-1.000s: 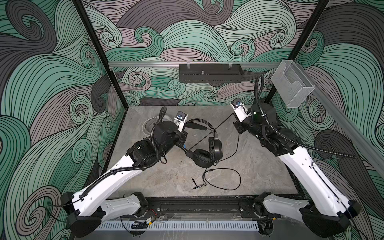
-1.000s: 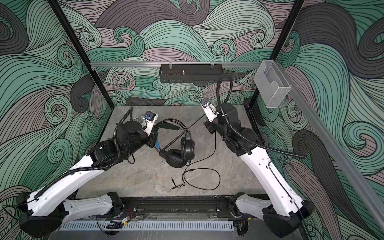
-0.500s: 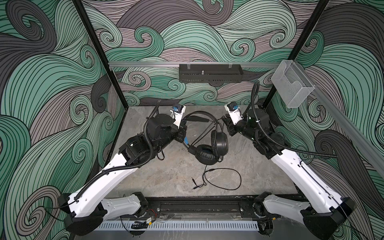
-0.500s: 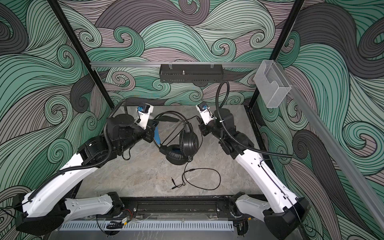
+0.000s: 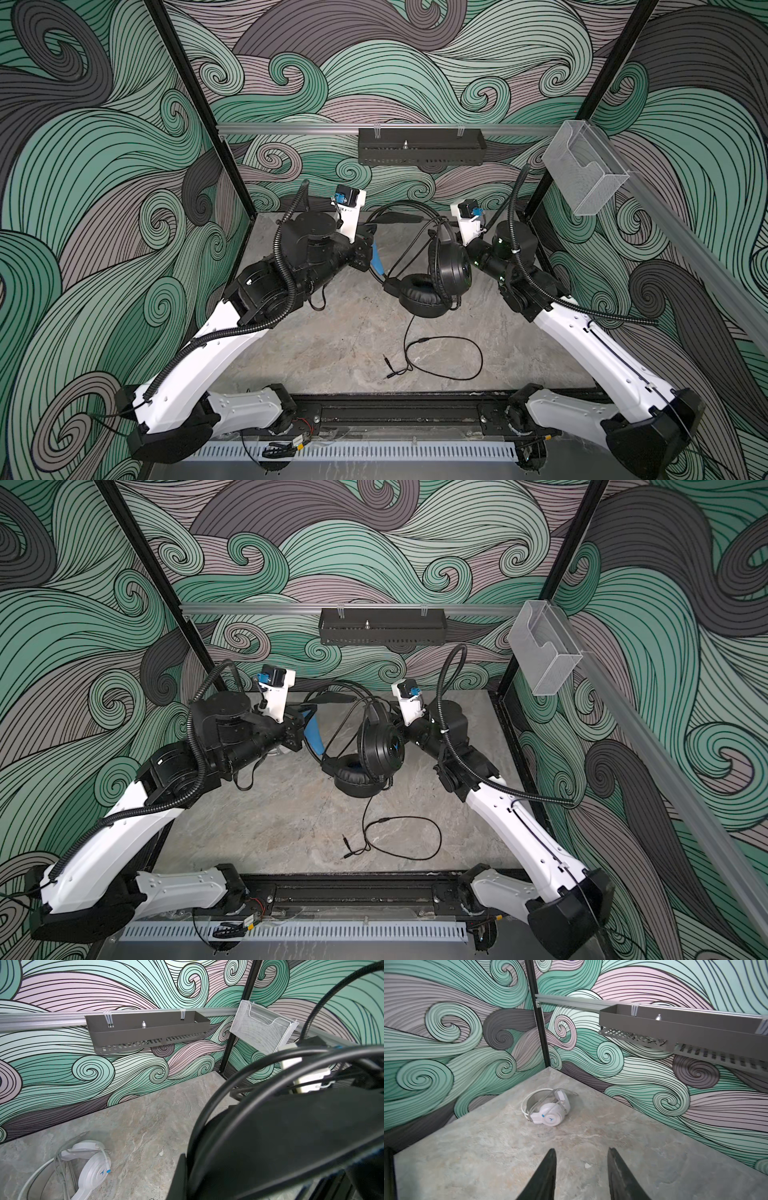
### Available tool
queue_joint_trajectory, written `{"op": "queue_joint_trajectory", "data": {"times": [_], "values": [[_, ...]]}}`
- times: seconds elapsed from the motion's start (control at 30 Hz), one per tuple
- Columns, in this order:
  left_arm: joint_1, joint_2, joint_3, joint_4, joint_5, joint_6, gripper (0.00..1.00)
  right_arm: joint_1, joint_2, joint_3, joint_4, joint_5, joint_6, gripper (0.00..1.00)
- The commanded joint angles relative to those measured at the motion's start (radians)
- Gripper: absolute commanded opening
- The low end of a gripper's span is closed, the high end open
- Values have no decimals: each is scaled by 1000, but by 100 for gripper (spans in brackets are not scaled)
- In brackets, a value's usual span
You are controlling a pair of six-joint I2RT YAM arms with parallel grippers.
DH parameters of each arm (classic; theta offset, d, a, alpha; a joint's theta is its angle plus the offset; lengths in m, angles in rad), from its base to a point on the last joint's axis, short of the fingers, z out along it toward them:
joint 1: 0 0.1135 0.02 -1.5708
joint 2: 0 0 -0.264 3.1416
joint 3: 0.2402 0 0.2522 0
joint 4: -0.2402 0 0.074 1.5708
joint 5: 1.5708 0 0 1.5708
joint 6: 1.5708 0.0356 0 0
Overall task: Wrap the headphones
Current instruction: 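Lower the right gripper to grasp the dangling black cable below the headset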
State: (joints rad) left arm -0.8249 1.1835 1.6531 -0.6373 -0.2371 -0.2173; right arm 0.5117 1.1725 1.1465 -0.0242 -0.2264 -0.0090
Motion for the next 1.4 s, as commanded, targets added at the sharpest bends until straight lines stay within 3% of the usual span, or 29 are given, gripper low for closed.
{"op": "queue_joint_trajectory", "data": {"times": [0.0,0.37,0.93,1.17,1.37], "values": [[7,-6,78,51,27,-101,0,-6,19,-16,125,-85,94,43],[6,49,225,74,5,-202,0,-6,114,-112,326,-181,313,43],[16,94,306,119,-136,-336,0,28,112,-229,334,-206,355,29],[35,76,265,140,-232,-401,0,40,66,-283,282,-188,347,24],[66,69,250,146,-280,-477,0,49,49,-276,170,-118,309,12]]}}
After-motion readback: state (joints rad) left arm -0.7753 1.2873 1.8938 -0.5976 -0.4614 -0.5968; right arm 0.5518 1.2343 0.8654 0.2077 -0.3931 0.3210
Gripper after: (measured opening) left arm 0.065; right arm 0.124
